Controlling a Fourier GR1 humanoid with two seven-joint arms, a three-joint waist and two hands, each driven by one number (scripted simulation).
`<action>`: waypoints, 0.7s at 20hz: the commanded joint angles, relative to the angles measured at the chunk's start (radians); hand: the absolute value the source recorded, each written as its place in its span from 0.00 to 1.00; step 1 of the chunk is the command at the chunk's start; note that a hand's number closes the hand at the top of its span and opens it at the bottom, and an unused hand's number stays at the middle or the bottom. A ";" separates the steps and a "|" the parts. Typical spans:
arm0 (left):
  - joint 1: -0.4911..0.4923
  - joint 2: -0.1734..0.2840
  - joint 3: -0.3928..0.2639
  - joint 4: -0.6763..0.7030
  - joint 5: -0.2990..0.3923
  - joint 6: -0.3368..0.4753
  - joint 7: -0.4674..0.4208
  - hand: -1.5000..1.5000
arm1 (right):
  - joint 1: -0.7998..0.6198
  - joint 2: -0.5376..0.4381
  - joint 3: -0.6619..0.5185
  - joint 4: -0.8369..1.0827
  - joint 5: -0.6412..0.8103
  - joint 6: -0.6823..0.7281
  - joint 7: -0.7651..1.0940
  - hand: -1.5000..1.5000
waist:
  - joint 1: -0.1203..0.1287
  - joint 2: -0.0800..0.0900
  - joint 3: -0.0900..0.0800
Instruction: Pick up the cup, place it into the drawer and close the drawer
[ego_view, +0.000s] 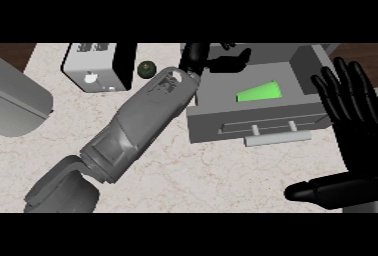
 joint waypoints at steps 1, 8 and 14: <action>-0.029 0.000 -0.029 0.018 0.020 0.012 0.003 0.00 | 0.007 -0.004 -0.014 0.014 -0.016 0.017 -0.028 0.00 | 0.000 0.002 0.000; 0.015 0.000 0.011 -0.062 0.142 -0.013 -0.093 0.00 | 0.065 0.018 0.027 -0.072 -0.066 0.031 0.023 0.00 | -0.004 -0.003 -0.001; -0.009 0.000 0.077 -0.108 0.199 -0.094 -0.164 0.00 | 0.051 0.015 0.010 -0.051 -0.097 0.032 0.034 0.00 | 0.064 -0.016 -0.002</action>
